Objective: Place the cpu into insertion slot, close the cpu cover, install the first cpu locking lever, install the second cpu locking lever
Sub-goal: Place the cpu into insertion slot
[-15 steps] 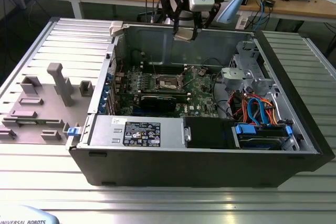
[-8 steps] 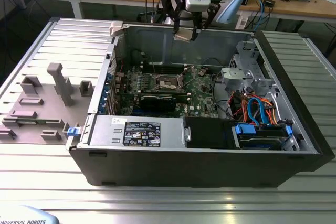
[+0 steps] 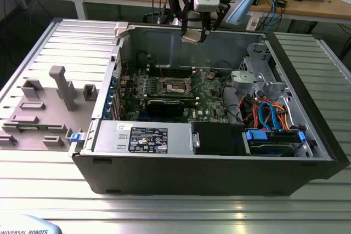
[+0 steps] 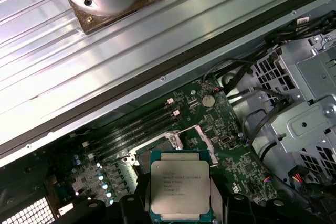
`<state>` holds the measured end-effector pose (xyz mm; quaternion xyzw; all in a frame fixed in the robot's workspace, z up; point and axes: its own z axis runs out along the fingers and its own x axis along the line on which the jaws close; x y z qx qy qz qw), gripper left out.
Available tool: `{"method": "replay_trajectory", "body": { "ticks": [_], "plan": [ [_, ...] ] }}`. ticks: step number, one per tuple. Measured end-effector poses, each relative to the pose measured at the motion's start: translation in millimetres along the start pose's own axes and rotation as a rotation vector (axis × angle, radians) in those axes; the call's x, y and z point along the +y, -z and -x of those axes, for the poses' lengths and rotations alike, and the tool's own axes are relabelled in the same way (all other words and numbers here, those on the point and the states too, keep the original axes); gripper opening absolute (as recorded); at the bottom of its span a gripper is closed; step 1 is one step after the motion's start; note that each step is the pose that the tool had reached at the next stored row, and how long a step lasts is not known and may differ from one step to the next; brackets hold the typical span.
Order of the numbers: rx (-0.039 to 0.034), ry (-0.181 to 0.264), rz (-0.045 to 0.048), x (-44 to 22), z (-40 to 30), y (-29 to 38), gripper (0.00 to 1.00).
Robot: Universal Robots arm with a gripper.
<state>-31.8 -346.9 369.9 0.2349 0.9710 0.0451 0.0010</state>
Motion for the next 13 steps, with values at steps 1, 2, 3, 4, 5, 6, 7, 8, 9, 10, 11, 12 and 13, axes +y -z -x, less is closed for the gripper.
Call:
{"method": "replay_trajectory", "body": {
  "ticks": [1,2,3,4,5,6,7,8,9,10,11,12,13],
  "plan": [
    [0.0,0.0,0.0,0.0,0.0,0.0,0.54],
    [0.0,0.0,0.0,0.0,0.0,0.0,0.54],
    [0.0,0.0,0.0,0.0,0.0,0.0,0.54],
    [-0.0001,-0.001,0.0,0.0,0.0,0.0,0.54],
    [-0.0002,-0.002,0.0001,0.0,0.0,0.0,0.54],
    [-0.0007,-0.008,0.0002,0.0,0.0,0.0,0.54],
    [-0.0012,-0.014,0.0003,0.0,0.0,0.0,0.54],
    [-0.0017,-0.019,0.0004,0.0,0.0,0.0,0.54],
    [-0.0023,-0.026,0.0005,0.0,0.0,0.0,0.54],
    [-0.0031,-0.035,0.0007,0.0,0.0,0.0,0.54],
    [-0.0042,-0.047,0.0009,0.0,0.0,0.0,0.54],
    [-0.0054,-0.061,0.0012,-0.1,0.0,-0.1,0.54],
    [-0.0066,-0.074,0.0014,-0.1,0.0,-0.1,0.54]
  ]
}}
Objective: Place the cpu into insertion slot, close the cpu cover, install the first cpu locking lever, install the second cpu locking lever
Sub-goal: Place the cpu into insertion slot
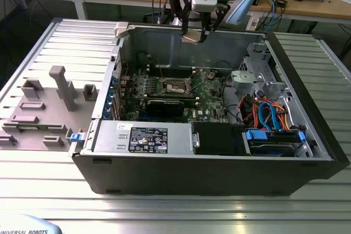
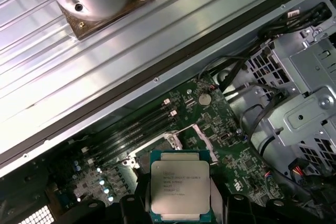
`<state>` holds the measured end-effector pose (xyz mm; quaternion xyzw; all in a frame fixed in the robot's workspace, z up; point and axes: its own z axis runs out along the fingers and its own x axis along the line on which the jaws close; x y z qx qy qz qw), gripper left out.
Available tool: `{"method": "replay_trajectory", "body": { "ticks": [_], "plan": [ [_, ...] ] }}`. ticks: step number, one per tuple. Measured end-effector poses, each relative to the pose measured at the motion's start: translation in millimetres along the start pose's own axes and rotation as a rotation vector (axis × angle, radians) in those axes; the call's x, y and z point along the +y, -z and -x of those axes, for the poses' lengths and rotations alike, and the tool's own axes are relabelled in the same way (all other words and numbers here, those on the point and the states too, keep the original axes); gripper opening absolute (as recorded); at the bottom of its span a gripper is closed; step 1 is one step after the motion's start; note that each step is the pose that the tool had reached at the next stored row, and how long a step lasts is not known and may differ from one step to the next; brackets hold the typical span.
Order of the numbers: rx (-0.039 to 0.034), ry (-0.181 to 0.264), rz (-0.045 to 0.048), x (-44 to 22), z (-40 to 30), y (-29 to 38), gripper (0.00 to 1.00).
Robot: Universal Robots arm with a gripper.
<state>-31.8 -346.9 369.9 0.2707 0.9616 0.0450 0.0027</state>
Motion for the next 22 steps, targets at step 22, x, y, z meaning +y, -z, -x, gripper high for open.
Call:
{"method": "replay_trajectory", "body": {
  "ticks": [22],
  "plan": [
    [-0.0099,-0.112,0.0022,0.0,0.0,-0.2,0.54]
  ]
}}
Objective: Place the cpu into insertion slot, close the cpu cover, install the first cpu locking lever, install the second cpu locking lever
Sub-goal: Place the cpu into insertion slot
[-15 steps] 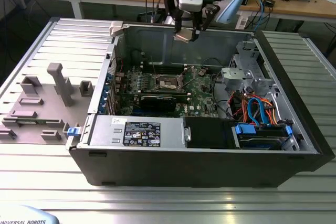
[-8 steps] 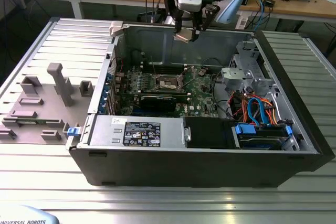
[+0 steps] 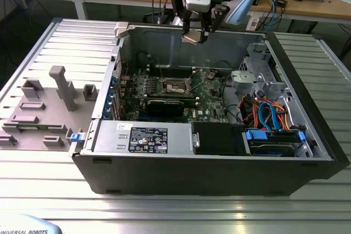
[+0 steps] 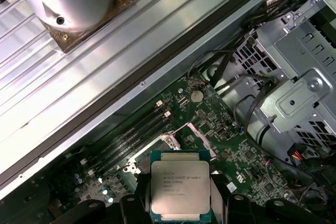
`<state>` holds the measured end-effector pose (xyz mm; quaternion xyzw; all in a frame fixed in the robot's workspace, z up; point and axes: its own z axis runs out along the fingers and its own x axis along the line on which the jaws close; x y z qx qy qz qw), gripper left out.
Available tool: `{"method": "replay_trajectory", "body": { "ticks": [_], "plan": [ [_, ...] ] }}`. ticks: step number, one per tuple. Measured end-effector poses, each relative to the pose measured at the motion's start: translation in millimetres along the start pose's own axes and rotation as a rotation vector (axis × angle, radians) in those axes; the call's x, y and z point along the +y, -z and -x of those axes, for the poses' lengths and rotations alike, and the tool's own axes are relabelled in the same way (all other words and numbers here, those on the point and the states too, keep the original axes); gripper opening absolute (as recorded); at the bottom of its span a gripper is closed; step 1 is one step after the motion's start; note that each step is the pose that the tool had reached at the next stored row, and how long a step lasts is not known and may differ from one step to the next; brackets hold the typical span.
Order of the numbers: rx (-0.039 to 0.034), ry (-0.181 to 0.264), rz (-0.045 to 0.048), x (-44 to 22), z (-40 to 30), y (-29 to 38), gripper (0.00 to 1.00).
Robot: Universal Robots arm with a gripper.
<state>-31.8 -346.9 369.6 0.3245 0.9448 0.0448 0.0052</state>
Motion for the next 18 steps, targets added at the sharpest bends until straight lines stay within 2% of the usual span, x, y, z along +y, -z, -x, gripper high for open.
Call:
{"method": "replay_trajectory", "body": {
  "ticks": [7,11,18],
  "plan": [
    [-0.0018,-0.02,0.0004,0.0,0.0,0.0,0.54],
    [-0.0042,-0.048,0.001,0.0,0.0,-0.1,0.54],
    [-0.0139,-0.158,0.0031,-0.1,0.0,-0.8,0.54]
  ]
}}
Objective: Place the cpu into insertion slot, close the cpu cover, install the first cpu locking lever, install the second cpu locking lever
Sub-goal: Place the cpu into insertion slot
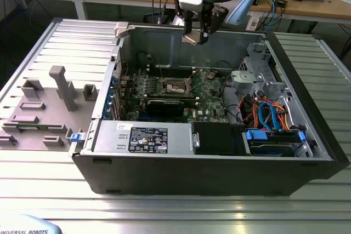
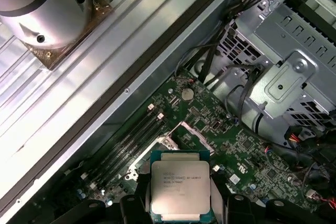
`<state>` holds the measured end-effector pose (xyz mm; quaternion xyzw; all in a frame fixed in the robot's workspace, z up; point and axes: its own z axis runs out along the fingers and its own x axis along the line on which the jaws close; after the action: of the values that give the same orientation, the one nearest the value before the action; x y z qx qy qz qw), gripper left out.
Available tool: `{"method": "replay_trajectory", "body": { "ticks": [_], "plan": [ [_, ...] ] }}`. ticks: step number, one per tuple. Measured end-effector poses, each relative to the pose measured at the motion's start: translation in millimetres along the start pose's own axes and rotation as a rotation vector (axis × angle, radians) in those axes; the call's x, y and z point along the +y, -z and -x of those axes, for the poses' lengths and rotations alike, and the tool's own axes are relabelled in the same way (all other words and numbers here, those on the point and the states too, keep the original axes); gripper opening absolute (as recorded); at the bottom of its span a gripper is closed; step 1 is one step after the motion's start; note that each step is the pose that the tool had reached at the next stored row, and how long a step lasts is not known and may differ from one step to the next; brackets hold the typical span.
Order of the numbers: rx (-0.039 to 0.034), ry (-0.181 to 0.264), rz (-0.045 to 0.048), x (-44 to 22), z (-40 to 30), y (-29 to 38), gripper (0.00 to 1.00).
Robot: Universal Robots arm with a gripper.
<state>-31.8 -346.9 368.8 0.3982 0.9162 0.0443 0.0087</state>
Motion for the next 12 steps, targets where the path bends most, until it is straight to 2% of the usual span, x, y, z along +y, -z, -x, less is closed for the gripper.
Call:
{"method": "replay_trajectory", "body": {
  "ticks": [5,9,12],
  "plan": [
    [-0.0066,-0.074,0.0015,0.0,0.0,-0.4,0.54],
    [-0.0085,-0.095,0.0018,-2.7,-2.5,-0.6,0.54],
    [-0.0135,-0.153,0.0032,-2.9,-2.5,-1.6,0.54]
  ]
}}
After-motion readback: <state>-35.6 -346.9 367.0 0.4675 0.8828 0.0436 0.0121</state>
